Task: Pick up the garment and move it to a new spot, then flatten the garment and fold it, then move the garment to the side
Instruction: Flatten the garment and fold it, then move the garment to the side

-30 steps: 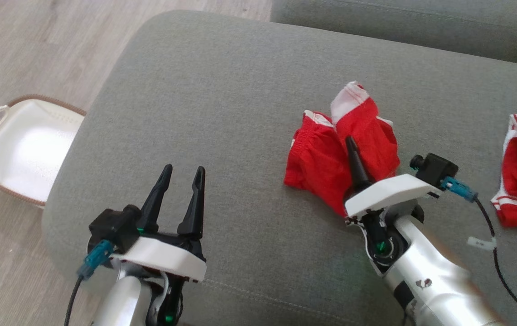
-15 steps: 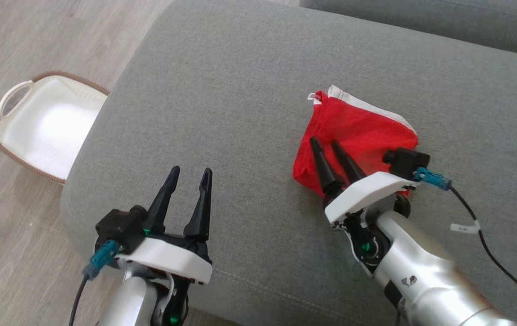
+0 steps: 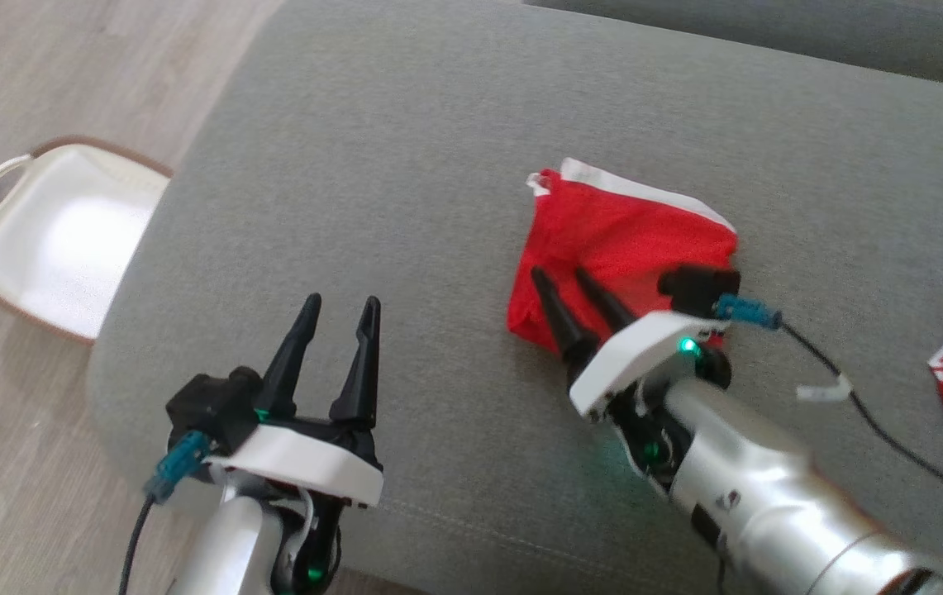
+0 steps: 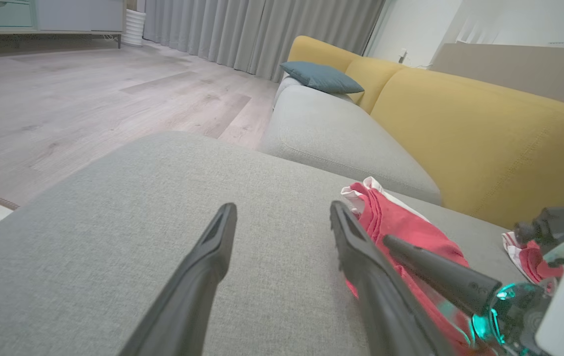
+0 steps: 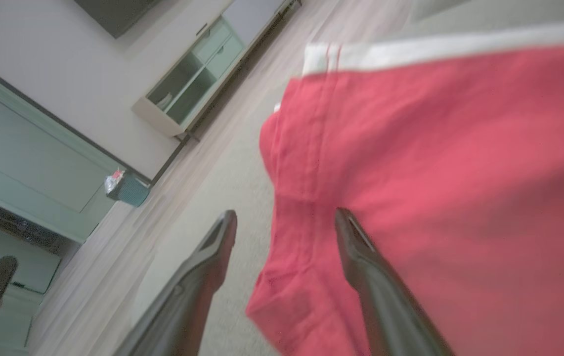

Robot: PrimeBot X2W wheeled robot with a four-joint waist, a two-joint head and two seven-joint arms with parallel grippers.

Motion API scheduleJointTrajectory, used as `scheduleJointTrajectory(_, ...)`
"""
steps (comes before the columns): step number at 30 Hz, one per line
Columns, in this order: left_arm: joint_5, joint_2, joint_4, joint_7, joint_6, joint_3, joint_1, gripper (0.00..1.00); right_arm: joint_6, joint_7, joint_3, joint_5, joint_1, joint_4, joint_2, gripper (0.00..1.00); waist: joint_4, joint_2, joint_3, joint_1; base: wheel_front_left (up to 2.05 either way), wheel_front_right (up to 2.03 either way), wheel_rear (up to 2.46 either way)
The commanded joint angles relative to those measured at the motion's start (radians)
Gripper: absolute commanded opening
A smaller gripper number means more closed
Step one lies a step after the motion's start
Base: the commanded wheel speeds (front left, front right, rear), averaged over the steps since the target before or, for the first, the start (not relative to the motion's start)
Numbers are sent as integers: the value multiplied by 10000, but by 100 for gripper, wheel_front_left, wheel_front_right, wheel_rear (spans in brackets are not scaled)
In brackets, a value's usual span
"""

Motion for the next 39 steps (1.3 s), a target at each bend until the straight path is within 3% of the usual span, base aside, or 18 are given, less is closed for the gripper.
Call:
scheduleJointTrajectory(1, 103, 74, -379, -78, 10, 422, -464, 100, 75, -137, -200, -309, -470, -148, 151, 100, -276, 0, -17, 0, 0, 0, 0)
scheduleJointTrajectory(5, 246, 74, -424, -78, -41, 635, -462, 100, 75, -137, -1262, -1748, -771, -140, 151, 100, -772, 0, -119, 0, 0, 0, 0)
scheduleJointTrajectory(10, 338, 74, -564, -78, -80, 874, -432, 100, 75, -137, -3282, -4713, -491, -503, 151, 100, -1350, 0, -287, 0, 0, 0, 0)
scheduleJointTrajectory(11, 338, 74, -564, -78, -80, 874, -432, 100, 75, -137, -3282, -4713, -491, -503, 151, 100, -1350, 0, -287, 0, 0, 0, 0)
scheduleJointTrajectory(16, 337, 74, -784, -78, -67, 1044, -594, 100, 75, -137, -5353, -7355, 634, -1742, 151, 100, -1692, 0, -384, 0, 0, 0, 0)
scheduleJointTrajectory(20, 291, 74, -879, -78, -2, 1134, -696, 100, 75, -137, -6415, -8754, 1796, -2987, 151, 100, -1898, 0, -489, 0, 0, 0, 0)
scheduleJointTrajectory(29, 138, 74, -886, -78, 144, 1360, -474, 100, 75, -20, -7562, -10220, 3930, -5169, 151, 100, -2234, 0, -493, 0, 0, 0, 0)
scheduleJointTrajectory(39, 198, 74, -882, -78, 28, 1379, -359, 100, 75, 589, -7771, -10038, 4662, -6292, 151, 100, -2180, 0, -327, 0, 0, 0, 0)
